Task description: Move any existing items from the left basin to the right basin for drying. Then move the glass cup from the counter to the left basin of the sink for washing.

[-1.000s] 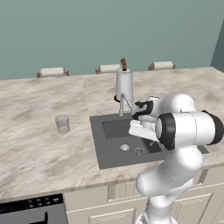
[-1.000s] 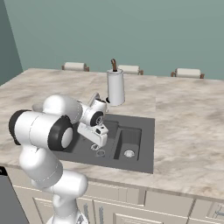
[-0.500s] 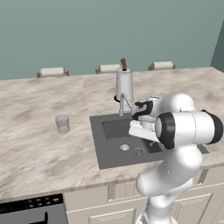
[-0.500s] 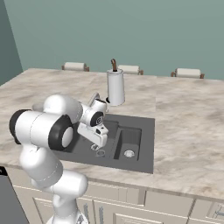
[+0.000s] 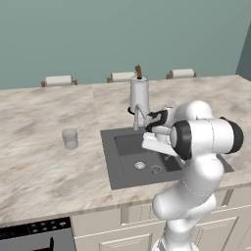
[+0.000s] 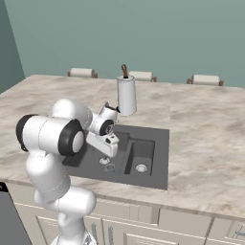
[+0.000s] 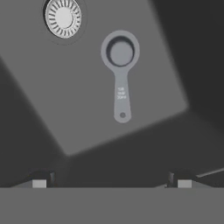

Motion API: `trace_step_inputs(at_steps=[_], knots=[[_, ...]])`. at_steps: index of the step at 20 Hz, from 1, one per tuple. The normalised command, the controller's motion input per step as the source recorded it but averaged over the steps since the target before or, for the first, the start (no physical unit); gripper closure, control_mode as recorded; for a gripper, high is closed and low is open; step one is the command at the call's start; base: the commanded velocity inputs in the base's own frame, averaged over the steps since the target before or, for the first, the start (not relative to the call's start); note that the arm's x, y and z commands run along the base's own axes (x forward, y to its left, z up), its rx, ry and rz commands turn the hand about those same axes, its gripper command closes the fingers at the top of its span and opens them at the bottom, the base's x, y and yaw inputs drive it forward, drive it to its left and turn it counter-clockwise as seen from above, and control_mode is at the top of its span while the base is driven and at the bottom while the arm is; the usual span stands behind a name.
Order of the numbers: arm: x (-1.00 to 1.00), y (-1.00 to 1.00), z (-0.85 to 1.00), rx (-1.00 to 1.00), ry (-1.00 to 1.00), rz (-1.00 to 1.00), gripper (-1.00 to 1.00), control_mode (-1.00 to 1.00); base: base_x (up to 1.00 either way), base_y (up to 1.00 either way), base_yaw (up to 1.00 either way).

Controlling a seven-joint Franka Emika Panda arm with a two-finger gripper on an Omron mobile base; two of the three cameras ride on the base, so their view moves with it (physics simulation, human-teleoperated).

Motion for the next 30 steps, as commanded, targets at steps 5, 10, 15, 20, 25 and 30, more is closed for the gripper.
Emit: trace_step_inputs(at_steps=[5, 10, 15, 20, 25, 30], knots=[[0.41, 0.00, -0.05, 0.00, 0.04, 0.00, -1.00, -1.00, 0.00, 0.00, 0.00], [0.34, -0.10, -0.26, 0.00, 0.08, 0.00, -1.00, -1.00, 0.00, 0.00, 0.00], [0.18, -0.10, -0.30, 0.00, 0.06, 0.00, -1.00, -1.00, 0.00, 0.00, 0.00], [0.04, -0.07, -0.31, 0.00, 0.01, 0.00, -1.00, -1.00, 0.00, 0.00, 0.00], [0.06, -0.02, -0.22, 0.00, 0.01, 0.00, -1.00, -1.00, 0.00, 0.00, 0.00], [0.00, 0.00, -0.11, 0.00, 0.00, 0.00, -1.00, -1.00, 0.00, 0.00, 0.00]])
